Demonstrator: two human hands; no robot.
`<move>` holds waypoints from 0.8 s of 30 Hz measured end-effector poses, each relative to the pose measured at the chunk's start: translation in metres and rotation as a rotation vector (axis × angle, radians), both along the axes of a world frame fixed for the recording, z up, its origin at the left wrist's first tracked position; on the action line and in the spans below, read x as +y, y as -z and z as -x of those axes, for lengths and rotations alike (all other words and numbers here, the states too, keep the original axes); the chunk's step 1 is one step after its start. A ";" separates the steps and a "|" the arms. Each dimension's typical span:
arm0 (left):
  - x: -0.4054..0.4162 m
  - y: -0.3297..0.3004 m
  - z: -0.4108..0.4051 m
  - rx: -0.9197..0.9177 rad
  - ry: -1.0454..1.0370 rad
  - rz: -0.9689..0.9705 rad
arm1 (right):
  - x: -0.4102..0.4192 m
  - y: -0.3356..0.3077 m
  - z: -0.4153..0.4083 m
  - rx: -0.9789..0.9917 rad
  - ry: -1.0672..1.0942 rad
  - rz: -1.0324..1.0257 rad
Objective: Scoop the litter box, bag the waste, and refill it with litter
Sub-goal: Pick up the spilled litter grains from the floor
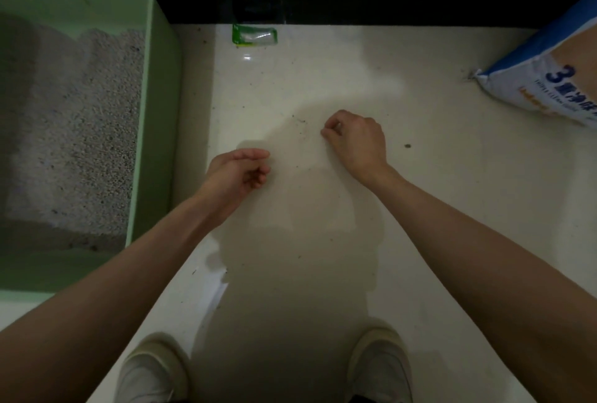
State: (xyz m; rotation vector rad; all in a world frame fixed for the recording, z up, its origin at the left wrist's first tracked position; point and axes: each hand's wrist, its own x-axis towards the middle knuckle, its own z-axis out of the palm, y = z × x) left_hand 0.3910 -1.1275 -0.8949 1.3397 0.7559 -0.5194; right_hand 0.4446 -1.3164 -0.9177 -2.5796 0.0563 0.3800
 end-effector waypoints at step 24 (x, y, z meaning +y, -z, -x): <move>-0.042 0.019 -0.012 -0.324 0.704 -0.872 | -0.042 -0.010 0.030 0.238 0.406 -0.470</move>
